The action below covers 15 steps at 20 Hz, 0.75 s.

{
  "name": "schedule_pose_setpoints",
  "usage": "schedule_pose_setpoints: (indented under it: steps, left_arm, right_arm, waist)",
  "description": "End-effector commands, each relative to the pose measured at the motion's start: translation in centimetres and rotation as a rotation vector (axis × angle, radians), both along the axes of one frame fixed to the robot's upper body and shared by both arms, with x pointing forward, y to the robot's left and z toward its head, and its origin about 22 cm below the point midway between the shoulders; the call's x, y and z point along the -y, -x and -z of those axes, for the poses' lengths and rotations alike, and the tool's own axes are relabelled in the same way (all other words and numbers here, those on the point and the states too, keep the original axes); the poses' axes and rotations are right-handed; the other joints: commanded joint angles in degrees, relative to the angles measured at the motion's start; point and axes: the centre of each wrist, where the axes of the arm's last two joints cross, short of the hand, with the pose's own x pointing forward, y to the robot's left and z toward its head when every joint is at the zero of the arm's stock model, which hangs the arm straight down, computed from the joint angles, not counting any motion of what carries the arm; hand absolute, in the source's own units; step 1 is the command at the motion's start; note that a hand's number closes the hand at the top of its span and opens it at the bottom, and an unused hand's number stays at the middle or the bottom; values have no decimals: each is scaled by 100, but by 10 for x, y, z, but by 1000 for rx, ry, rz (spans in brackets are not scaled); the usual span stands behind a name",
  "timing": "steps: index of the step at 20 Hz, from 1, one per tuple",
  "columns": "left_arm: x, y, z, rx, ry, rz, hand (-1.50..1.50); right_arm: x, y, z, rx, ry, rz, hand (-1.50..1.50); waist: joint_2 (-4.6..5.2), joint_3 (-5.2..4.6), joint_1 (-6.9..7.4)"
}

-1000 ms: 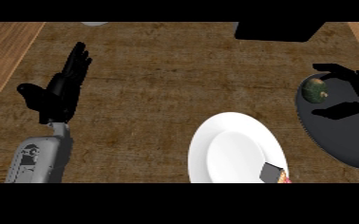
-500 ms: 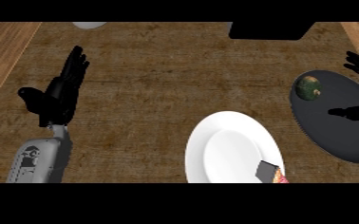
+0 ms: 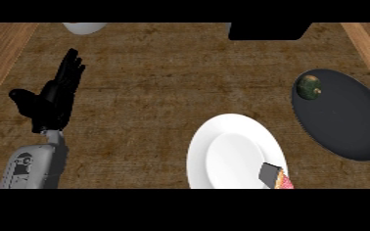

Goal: Pick the squash from the plate and place it in the pan

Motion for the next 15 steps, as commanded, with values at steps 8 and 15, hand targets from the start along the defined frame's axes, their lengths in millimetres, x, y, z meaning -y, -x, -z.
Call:
schedule_pose_setpoints:
  steps: [8, 15]
  left_arm:
    - [-17, 10, 1, -7, -7, -39, 0]
    - [-16, 8, 0, 0, -2, -27, 0]
  right_arm:
    - [51, 68, -26, 105, -215, -177, -150]
    - [56, 76, -38, 77, -133, -196, -150]
  waist:
    - [-78, 9, -222]
    - [-45, 0, -129]
